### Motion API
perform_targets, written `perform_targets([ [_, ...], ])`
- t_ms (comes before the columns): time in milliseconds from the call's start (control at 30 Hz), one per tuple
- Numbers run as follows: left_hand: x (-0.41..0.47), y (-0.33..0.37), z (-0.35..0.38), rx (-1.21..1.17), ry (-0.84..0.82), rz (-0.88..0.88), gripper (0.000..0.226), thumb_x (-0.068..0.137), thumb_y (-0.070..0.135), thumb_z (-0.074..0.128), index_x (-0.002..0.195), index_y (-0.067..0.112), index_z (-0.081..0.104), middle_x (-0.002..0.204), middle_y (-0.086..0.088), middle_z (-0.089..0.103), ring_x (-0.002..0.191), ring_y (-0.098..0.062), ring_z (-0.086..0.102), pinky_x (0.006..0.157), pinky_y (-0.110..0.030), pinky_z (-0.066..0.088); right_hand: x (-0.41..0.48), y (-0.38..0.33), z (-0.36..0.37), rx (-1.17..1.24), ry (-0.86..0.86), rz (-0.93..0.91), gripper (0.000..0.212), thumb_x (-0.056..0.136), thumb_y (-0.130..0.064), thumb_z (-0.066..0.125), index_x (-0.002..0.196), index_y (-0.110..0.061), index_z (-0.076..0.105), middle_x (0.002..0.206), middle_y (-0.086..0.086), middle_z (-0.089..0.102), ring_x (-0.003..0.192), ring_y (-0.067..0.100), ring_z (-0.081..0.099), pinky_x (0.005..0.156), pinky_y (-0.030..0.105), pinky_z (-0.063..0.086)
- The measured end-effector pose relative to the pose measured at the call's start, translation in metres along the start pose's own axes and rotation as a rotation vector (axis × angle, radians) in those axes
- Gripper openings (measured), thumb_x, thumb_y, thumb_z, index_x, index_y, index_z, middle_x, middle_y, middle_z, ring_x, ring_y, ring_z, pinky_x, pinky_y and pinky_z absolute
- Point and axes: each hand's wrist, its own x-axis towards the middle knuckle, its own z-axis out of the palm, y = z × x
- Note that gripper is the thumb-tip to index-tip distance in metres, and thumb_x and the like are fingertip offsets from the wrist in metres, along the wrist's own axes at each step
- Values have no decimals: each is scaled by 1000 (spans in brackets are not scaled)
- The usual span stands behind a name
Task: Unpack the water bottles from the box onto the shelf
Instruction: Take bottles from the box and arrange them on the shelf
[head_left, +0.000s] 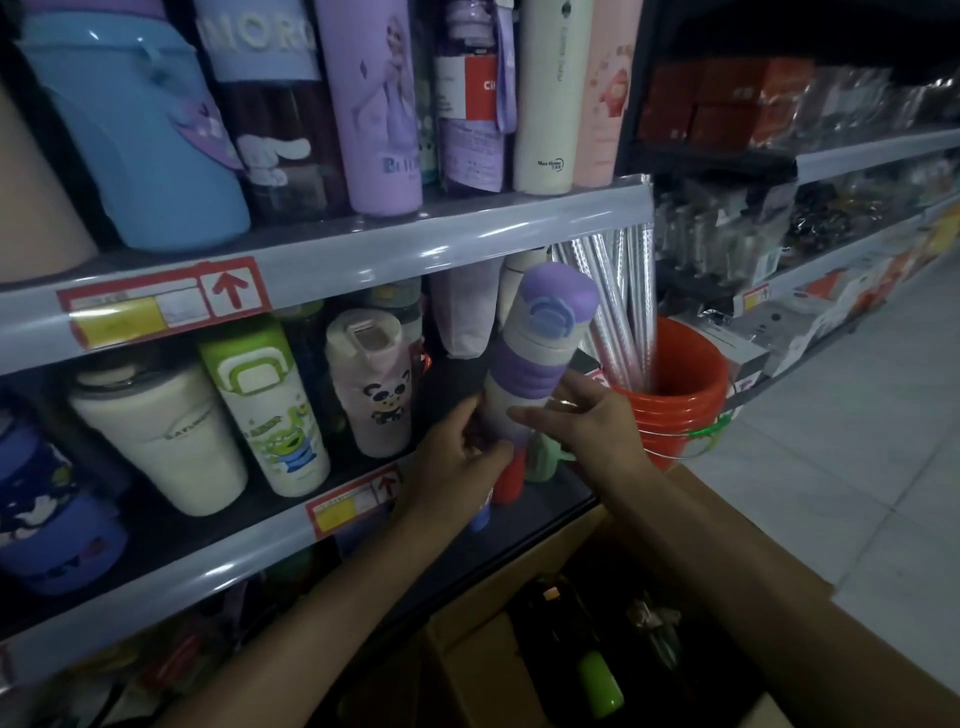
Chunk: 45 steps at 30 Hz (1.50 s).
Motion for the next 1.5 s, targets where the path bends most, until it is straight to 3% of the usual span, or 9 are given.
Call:
perform_targets([
  [167, 25, 1, -1, -89, 75, 3, 36, 74, 27, 64, 101, 50, 64, 95, 8, 75, 88, -3, 69, 86, -33, 55, 31, 7, 15, 34, -19, -23, 45, 73, 16, 79, 115, 9, 68, 109, 22, 75, 104, 37, 72, 88, 46, 61],
  [300, 47, -12, 3, -123, 131, -26, 45, 73, 24, 68, 111, 48, 65, 106, 10, 76, 102, -9, 70, 98, -45, 55, 48, 17, 23, 24, -16, -33, 44, 72, 22, 75, 114, 13, 66, 105, 23, 75, 85, 20, 75, 73, 26, 59],
  [467, 69, -14, 10, -176, 190, -97, 42, 79, 8, 64, 101, 44, 65, 96, 11, 73, 92, -10, 69, 87, -35, 55, 70, 34, 28, 20, -29, -39, 44, 77, 18, 75, 119, 10, 65, 110, 24, 74, 95, 28, 74, 79, 32, 60],
  [667, 87, -17, 13, -203, 232, -153, 65, 84, 0, 60, 142, 28, 56, 122, 3, 70, 105, -12, 67, 79, -19, 52, 100, 43, 37, -29, -55, -69, 49, 80, 18, 72, 126, 8, 62, 117, 23, 72, 106, 27, 72, 88, 33, 60],
  [800, 95, -16, 18, -220, 258, -159, 79, 83, -6, 57, 152, 29, 44, 133, 0, 66, 114, -18, 65, 100, -39, 55, 121, 51, 39, -11, -9, -10, 50, 79, 16, 73, 126, 6, 60, 114, 23, 73, 107, 34, 71, 93, 45, 58],
  [933, 101, -19, 24, -213, 286, -155, 88, 81, -7, 55, 156, 34, 36, 139, 2, 62, 111, -13, 66, 91, -29, 57, 130, 56, 41, -27, 19, 13, 46, 81, 13, 74, 123, 7, 58, 109, 23, 73, 97, 28, 71, 88, 41, 59],
  [1133, 106, -24, 27, -208, 322, -155, 88, 82, -5, 57, 156, 38, 35, 145, 3, 58, 128, -19, 58, 108, -45, 50, 129, 61, 43, -128, 8, -12, 46, 85, 3, 74, 129, -2, 60, 108, 27, 70, 104, 32, 70, 88, 47, 60],
  [1367, 109, -29, 15, -253, 278, -159, 81, 85, -14, 53, 156, 23, 40, 140, 4, 59, 121, -10, 58, 82, -6, 50, 126, 61, 44, -331, -10, -3, 55, 89, 2, 69, 141, -12, 56, 99, 36, 64, 97, 44, 67, 85, 48, 60],
  [1500, 111, -33, 5, -272, 241, -155, 77, 82, -15, 56, 151, 20, 48, 139, -3, 62, 125, -16, 59, 107, -33, 49, 122, 54, 40, -388, 3, 59, 48, 87, 10, 69, 132, -2, 55, 93, 29, 69, 81, 22, 72, 66, 26, 60],
])
